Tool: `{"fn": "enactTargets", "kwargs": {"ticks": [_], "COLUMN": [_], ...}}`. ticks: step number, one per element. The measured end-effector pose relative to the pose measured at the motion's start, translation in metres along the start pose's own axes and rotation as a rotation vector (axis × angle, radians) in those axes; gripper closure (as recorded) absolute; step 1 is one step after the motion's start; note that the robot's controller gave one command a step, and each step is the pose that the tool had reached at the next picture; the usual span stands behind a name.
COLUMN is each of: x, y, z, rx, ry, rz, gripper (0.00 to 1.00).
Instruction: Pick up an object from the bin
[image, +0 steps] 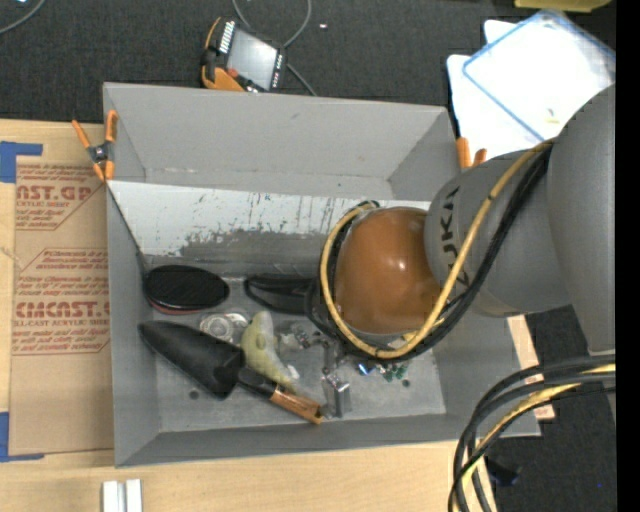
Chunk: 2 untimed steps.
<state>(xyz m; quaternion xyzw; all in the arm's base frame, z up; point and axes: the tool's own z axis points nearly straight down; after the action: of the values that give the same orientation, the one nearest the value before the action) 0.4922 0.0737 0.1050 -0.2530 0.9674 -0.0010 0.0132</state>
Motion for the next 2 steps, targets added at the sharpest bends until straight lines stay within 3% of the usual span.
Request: {"fn": "enactTargets", "kwargs": {"ticks": [1,2], "x": [0.0085,0.0085], "y": [-0.0060,-0.0060], "z": [0.0350,0.0350], "rx": [-0.001,-0.001], "ry": [0.006,0.006], "rz": [-0.419,-0.419], "gripper": [1.00,1.00]}}
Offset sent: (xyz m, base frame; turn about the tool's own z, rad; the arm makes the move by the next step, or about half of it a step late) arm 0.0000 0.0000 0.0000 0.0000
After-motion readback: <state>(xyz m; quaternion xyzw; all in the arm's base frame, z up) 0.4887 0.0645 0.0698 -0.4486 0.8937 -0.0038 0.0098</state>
